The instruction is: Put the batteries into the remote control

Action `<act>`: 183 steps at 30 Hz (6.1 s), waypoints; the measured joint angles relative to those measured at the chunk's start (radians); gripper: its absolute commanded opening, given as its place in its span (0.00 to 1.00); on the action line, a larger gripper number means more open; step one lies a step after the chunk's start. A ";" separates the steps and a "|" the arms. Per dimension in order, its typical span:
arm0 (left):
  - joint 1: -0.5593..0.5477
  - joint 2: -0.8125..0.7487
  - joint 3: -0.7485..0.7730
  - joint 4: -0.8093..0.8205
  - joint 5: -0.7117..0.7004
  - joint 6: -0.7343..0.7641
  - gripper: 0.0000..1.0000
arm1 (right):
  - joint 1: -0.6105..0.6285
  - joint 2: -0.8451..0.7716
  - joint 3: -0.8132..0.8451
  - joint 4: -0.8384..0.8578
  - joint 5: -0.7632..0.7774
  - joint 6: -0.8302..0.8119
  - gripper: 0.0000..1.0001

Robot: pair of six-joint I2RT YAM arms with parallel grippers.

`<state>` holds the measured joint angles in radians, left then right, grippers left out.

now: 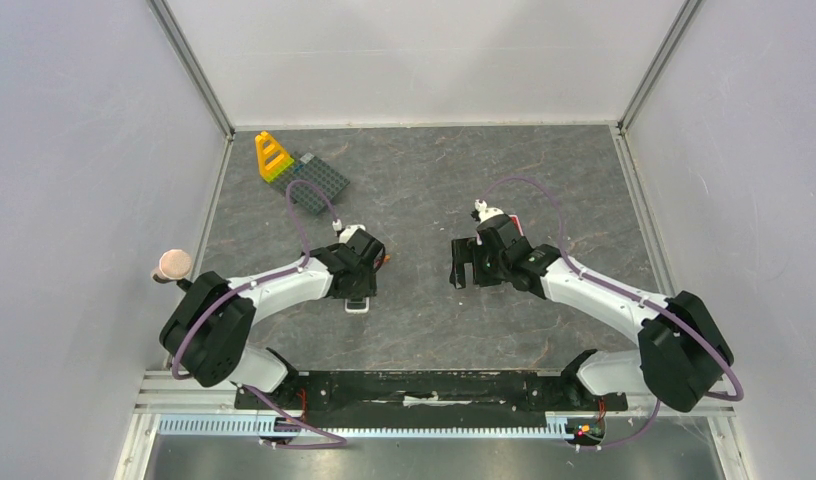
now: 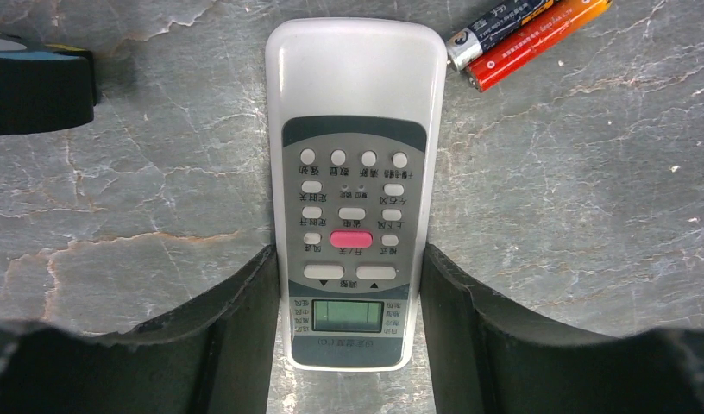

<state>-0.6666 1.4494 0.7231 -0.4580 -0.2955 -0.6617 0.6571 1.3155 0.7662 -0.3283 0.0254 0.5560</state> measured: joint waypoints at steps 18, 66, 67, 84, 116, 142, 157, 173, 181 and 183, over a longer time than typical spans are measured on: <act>-0.005 -0.336 -0.011 0.095 0.662 0.208 0.02 | 0.000 -0.225 -0.005 0.127 -0.356 -0.013 0.93; -0.066 -0.427 0.131 0.468 1.546 -0.082 0.02 | 0.001 -0.292 0.378 -0.088 -1.278 -0.920 0.65; -0.066 -0.428 0.131 0.468 1.548 -0.082 0.02 | 0.002 -0.285 0.378 -0.084 -1.285 -0.915 0.59; -0.071 -0.444 0.131 0.561 1.565 -0.147 0.69 | 0.008 -0.289 0.329 0.159 -1.342 -0.676 0.08; -0.071 -0.758 0.166 0.222 0.781 0.052 0.77 | 0.013 -0.320 0.110 0.624 -0.777 0.168 0.00; -0.071 -0.845 -0.010 0.454 0.533 -0.146 0.19 | 0.013 -0.327 -0.024 0.878 -0.566 0.466 0.00; -0.083 -0.860 -0.019 0.433 0.537 -0.198 0.02 | 0.012 -0.354 -0.116 0.901 -0.519 0.534 0.00; -0.095 -0.865 -0.068 0.476 0.566 -0.234 0.02 | 0.009 -0.371 -0.293 1.145 -0.487 0.739 0.05; -0.095 -0.869 -0.076 0.484 0.563 -0.238 0.02 | 0.009 -0.370 -0.294 1.138 -0.478 0.750 0.34; -0.094 -0.872 -0.076 0.480 0.539 -0.232 0.02 | 0.002 -0.373 -0.294 1.121 -0.441 0.753 0.42</act>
<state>-0.7609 0.5777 0.6476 0.0216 0.2440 -0.8932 0.6586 0.9421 0.4725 0.7929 -0.4156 1.3087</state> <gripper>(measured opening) 0.273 0.315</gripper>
